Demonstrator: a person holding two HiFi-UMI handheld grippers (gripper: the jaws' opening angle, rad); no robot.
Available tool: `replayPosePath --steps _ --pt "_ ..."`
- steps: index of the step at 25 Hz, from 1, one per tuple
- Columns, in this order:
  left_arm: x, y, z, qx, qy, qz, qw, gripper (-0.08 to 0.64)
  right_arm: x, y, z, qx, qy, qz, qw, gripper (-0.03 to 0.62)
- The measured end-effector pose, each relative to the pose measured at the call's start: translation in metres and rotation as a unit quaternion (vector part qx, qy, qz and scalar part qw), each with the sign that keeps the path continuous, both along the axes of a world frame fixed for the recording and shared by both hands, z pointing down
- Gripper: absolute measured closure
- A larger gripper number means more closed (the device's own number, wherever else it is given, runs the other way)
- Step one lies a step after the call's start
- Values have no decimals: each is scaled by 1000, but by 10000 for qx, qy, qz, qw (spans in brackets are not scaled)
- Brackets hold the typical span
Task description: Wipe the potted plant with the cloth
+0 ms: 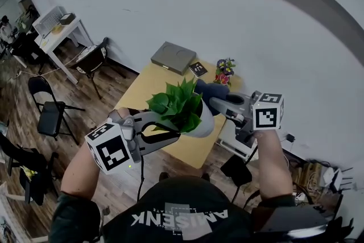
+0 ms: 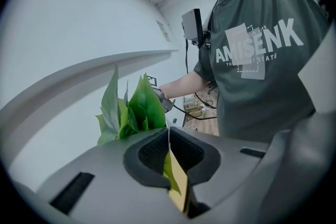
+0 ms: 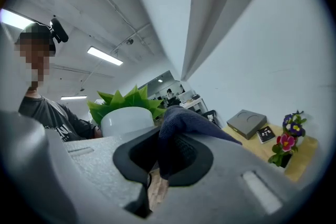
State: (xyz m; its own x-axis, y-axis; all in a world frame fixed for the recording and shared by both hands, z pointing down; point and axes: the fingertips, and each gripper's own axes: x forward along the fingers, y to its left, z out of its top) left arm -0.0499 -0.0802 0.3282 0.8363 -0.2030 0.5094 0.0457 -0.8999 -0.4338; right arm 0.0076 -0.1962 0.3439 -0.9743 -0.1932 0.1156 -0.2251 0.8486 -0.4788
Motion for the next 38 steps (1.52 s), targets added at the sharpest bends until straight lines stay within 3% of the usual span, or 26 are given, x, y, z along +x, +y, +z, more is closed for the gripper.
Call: replayPosePath --steps 6,15,20,25,29,38 --pt "-3 2 -7 -308 183 -50 9993 548 -20 7 -6 -235 -372 -771 9961 565" --pt "-17 -5 3 -717 149 -270 9969 548 -26 16 -6 -270 -394 -1129 9925 565" --pt "-18 -19 7 -969 304 -469 9937 548 -18 15 -13 -176 -404 -986 9941 565" --pt "-8 -31 8 -1248 756 -561 9877 548 -11 22 -17 84 -221 -810 9964 565" --pt "-3 -40 12 -1393 764 -669 9850 548 -6 29 -22 255 -148 -653 9974 565" --pt "20 -66 17 -2063 946 -1105 9676 548 1 36 -18 732 372 -124 9965 565"
